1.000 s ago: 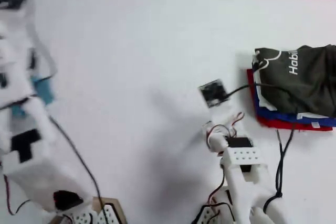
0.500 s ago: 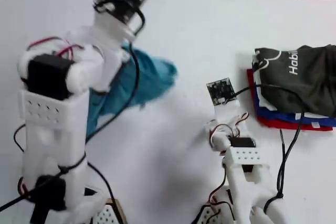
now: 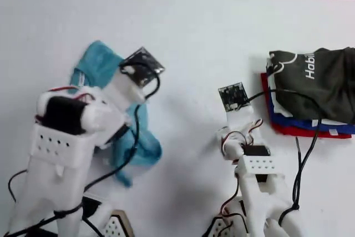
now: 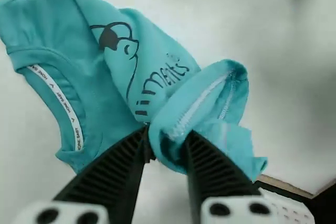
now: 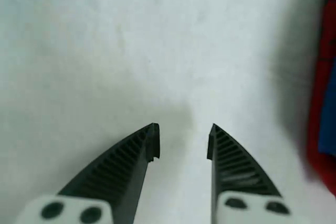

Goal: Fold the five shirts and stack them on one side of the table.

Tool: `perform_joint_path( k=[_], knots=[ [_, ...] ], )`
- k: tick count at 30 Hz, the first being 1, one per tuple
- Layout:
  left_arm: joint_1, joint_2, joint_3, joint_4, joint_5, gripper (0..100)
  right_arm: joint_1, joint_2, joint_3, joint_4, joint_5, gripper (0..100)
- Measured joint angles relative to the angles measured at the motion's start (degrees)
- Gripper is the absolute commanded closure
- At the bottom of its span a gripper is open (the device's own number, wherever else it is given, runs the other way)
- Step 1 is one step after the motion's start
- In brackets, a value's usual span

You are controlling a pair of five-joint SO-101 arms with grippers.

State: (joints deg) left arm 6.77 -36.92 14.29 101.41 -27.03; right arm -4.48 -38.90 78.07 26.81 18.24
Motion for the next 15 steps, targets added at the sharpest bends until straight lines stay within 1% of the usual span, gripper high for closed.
perform_joint_path(
  k=[4, 10, 15],
  knots=[
    [-7.56, -1.41, 0.00, 0.00, -0.09, 72, 0.00, 0.00, 0.00, 0.00, 0.00, 84.3],
    [-22.33, -1.58, -5.01, -0.44, -5.10, 72, 0.00, 0.00, 0.00, -0.18, 0.00, 84.3],
    [-32.62, -1.58, -4.40, -1.58, -5.80, 72, 0.00, 0.00, 0.00, -0.70, -0.18, 84.3]
  ],
)
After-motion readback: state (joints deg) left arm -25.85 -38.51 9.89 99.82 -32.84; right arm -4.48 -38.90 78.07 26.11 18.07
